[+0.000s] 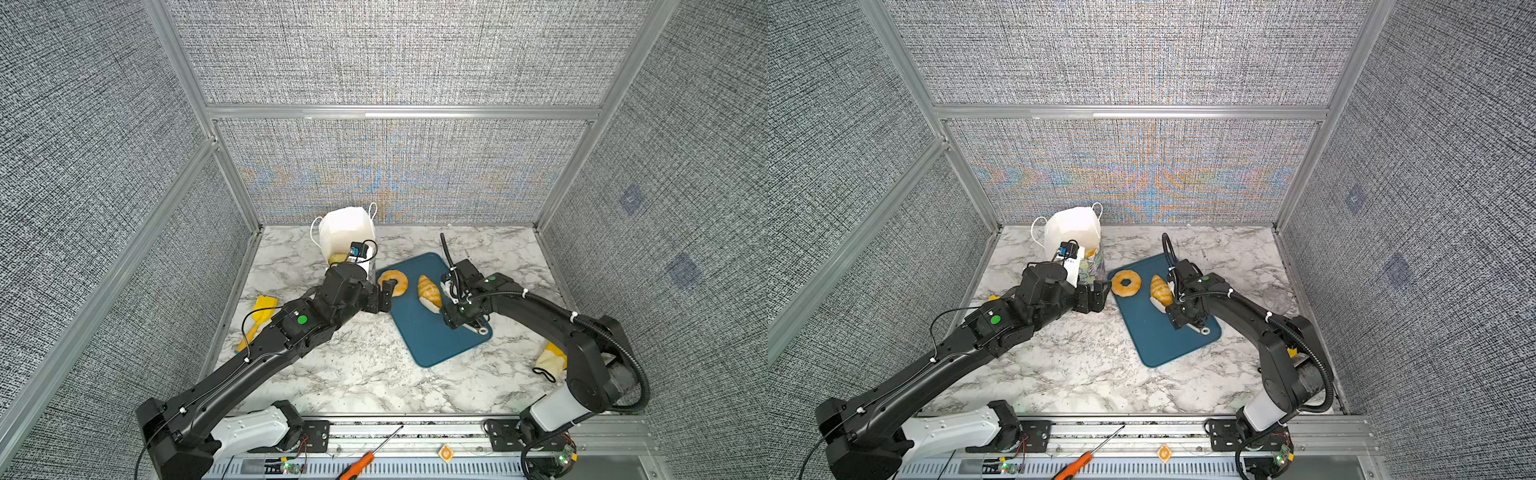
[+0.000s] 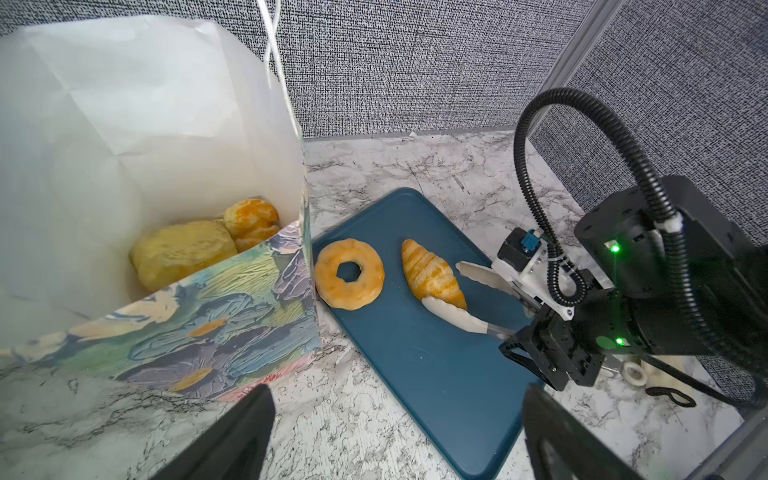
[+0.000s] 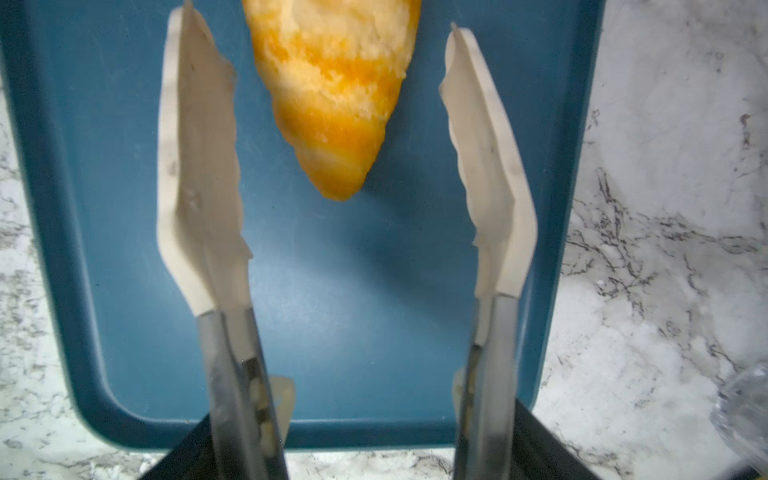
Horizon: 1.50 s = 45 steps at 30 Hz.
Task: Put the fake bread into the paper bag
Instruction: 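Close the tongs on the remaining croissant with the right gripper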
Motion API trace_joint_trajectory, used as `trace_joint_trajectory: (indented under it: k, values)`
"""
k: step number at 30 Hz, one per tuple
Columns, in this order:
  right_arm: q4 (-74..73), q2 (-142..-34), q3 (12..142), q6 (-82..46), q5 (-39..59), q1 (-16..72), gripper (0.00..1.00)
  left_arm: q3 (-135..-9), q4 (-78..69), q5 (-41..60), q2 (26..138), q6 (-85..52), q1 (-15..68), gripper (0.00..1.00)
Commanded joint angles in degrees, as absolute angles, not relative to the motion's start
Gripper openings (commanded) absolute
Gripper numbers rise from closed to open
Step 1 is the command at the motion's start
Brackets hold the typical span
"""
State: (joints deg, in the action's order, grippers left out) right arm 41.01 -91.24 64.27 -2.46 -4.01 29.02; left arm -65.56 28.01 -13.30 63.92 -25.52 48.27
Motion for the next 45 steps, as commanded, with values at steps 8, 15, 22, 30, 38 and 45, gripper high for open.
trace_joint_trajectory:
  k: [8, 15, 22, 30, 38, 45]
  values:
    - [40.62, -96.44, 68.25, -4.66, -6.36, 29.04, 0.79, -65.36, 28.27, -14.15, 62.62, -25.59, 48.23, 0.95]
    - [41.31, -99.79, 71.87, -4.28, -6.06, 29.28, 0.79, -65.52, 28.78, -14.67, 62.43, -25.52, 48.25, 0.95]
    - [44.30, -101.51, 72.78, -3.08, -7.72, 29.40, 0.73, -65.78, 29.44, -15.86, 61.86, -25.26, 48.25, 0.95]
    - [46.23, -100.94, 73.98, -2.13, -8.26, 29.40, 0.65, -66.29, 29.80, -16.70, 61.39, -24.93, 48.25, 0.96]
    - [45.89, -98.63, 74.53, -2.46, -5.98, 29.44, 0.63, -66.65, 29.75, -16.88, 61.52, -24.52, 48.25, 0.97]
    - [46.73, -96.14, 74.51, -2.43, -6.15, 29.36, 0.61, -66.97, 30.45, -17.76, 60.94, -24.35, 48.22, 0.97]
